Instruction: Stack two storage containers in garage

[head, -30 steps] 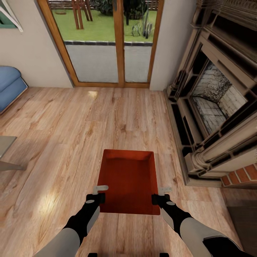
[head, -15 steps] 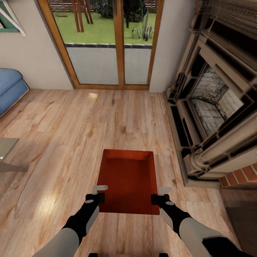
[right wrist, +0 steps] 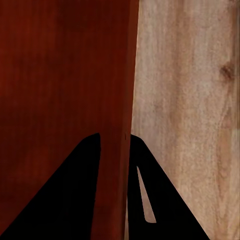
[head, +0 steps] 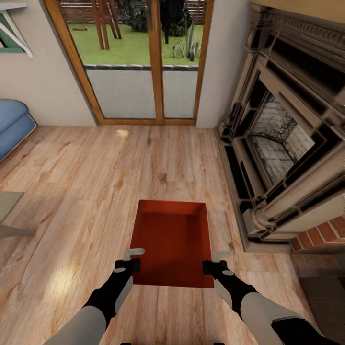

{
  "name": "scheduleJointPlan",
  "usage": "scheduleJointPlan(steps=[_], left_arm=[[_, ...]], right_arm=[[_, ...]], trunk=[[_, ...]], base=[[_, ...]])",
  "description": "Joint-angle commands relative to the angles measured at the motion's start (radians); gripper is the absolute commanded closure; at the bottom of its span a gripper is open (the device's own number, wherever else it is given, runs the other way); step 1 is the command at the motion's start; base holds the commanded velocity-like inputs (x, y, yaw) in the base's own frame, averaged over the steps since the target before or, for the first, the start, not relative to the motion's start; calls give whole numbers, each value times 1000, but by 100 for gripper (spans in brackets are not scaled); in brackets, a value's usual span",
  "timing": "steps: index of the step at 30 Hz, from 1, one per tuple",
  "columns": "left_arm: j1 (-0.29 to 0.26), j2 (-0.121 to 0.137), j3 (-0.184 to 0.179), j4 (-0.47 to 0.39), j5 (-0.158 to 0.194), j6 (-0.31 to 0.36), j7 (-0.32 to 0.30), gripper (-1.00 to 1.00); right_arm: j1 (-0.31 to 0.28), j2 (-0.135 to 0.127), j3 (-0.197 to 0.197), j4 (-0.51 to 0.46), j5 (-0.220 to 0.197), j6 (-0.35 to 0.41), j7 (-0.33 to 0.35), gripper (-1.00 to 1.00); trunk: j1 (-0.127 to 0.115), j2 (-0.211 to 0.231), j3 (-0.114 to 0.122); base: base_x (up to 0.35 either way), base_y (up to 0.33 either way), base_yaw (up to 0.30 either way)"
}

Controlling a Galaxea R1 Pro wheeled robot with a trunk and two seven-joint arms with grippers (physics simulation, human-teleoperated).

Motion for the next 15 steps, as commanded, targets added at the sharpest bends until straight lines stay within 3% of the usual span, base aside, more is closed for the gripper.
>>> scheduleJointPlan(steps=[1,15], left_arm=[[1,16,-5,17,-1,8,22,100],[1,17,-5,18,-1,8,22,100]], right_arm=[[-2,-1,-7,-2,2,-37,-18,100],[-2,-2,-7,-2,2,-37,-18,100]], trunk=[[-4,7,4],[-57,105,68]], base=[[0,0,-72],[0,0,-50]])
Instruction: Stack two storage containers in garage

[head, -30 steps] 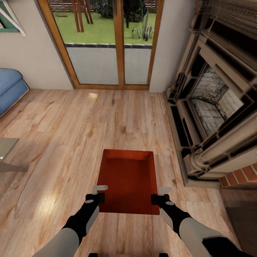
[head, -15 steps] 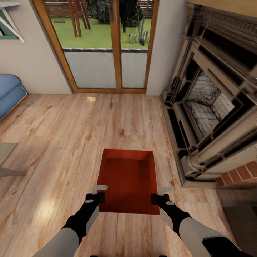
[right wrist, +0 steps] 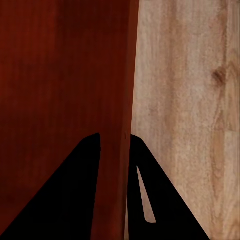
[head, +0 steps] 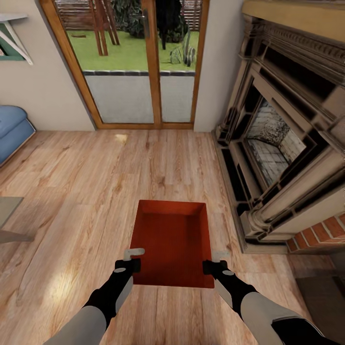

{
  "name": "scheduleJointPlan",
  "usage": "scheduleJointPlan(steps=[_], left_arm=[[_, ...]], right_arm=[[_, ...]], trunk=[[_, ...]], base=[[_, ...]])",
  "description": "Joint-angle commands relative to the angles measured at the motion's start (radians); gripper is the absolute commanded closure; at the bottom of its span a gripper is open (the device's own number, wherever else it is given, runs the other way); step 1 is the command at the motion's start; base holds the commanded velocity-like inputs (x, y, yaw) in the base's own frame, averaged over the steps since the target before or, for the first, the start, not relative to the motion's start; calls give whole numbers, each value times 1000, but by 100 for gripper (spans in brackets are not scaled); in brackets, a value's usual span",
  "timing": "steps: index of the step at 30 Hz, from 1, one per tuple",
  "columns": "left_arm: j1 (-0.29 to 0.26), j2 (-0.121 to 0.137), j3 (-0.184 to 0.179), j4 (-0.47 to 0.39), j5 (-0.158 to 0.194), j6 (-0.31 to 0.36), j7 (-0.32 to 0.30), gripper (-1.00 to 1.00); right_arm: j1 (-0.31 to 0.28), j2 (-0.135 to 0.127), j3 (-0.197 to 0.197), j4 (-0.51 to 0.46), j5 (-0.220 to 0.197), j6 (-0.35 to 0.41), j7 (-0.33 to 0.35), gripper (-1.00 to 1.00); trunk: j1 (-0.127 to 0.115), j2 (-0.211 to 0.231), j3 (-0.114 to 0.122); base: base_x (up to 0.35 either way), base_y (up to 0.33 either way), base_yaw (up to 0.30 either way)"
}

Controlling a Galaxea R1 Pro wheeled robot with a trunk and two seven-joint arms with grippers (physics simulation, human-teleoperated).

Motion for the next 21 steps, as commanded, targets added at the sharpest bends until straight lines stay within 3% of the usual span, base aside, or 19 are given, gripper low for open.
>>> scheduleJointPlan(steps=[1,21], left_arm=[[0,19,-5,17,-1,9,20,100],[0,18,-4,13,-1,10,21,100]], right_arm=[[-2,0,-7,-2,2,-37,-20,100],[-2,3,-7,0,2,-37,-39,100]], trunk=[[-4,7,3],[-8,14,32]], base=[[0,0,-4],[0,0,0]])
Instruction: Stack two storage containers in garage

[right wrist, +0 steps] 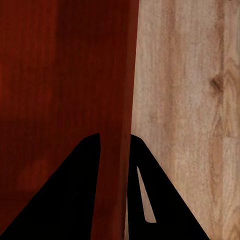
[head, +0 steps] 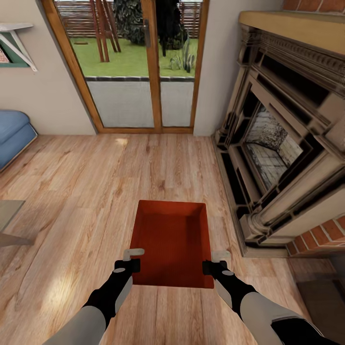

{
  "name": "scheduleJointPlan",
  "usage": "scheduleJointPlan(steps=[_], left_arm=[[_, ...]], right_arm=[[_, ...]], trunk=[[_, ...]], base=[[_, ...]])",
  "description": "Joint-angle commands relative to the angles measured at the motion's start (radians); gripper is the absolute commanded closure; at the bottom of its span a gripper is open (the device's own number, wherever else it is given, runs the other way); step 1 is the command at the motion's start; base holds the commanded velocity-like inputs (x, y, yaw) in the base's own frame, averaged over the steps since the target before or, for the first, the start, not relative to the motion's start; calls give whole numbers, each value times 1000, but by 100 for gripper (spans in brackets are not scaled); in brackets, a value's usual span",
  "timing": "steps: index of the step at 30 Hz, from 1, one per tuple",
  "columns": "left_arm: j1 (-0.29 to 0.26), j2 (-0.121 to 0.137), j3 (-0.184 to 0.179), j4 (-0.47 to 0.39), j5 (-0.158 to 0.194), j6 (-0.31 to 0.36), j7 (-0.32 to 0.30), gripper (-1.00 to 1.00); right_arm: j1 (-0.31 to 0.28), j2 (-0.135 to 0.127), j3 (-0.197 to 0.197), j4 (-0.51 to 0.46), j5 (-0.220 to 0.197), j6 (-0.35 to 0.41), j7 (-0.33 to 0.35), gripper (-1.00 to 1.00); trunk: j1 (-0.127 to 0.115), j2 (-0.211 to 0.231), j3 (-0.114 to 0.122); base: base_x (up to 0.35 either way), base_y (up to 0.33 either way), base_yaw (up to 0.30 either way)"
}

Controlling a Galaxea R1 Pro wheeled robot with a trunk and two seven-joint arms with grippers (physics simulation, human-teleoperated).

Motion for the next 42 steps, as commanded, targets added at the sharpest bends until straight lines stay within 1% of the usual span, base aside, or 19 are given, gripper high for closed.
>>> scheduleJointPlan(steps=[1,42], left_arm=[[0,14,-5,11,-1,8,26,100],[0,14,-4,10,0,8,26,100]], right_arm=[[-2,-1,-7,-2,2,-40,-35,100],[-2,0,-7,-2,2,-40,-43,100]], trunk=[[0,-1,1],[0,-1,65]], base=[[0,0,0],[0,0,0]])
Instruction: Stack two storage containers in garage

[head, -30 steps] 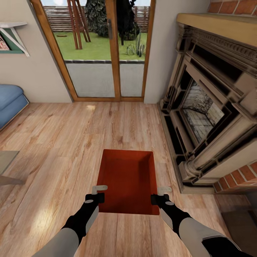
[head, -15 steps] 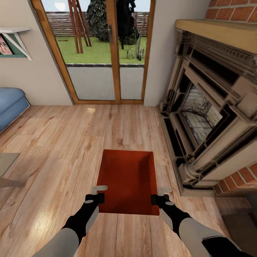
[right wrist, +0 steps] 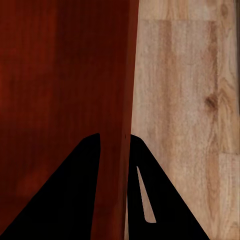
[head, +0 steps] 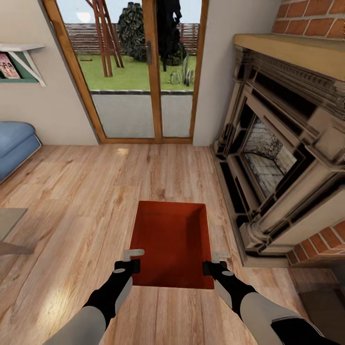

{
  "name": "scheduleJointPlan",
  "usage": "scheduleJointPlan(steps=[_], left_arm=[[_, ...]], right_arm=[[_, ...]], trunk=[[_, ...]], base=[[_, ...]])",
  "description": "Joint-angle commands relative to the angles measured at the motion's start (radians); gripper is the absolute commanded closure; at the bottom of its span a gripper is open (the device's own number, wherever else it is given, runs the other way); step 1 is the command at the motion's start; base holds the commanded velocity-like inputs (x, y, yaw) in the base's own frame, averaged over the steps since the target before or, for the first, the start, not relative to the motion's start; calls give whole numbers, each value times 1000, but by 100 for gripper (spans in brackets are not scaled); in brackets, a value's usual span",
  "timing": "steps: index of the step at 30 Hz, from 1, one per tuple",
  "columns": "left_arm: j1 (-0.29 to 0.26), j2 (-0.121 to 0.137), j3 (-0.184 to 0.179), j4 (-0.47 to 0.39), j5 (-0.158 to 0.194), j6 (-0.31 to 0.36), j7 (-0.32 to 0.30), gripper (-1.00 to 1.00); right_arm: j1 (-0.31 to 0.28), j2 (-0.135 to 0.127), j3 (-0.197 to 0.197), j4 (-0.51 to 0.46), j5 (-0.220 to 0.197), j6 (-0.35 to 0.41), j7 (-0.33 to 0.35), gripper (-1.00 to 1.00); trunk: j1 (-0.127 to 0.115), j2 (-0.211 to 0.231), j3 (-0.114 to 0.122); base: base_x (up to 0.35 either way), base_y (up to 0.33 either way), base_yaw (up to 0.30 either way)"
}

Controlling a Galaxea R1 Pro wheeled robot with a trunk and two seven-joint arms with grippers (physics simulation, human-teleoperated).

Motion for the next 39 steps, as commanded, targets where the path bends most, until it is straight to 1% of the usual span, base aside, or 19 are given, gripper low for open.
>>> scheduleJointPlan(steps=[1,35,39], left_arm=[[1,14,-6,3,1,8,28,100],[1,14,-6,4,1,8,28,100],[1,14,-6,4,1,8,28,100]], right_arm=[[-2,0,-8,-7,2,-41,-42,100],[-2,-1,-8,-7,2,-42,-43,100],[-2,-1,-8,-7,2,-43,-52,100]], trunk=[[0,-1,1],[0,-1,54],[0,-1,60]], base=[[0,0,0],[0,0,0],[0,0,0]])
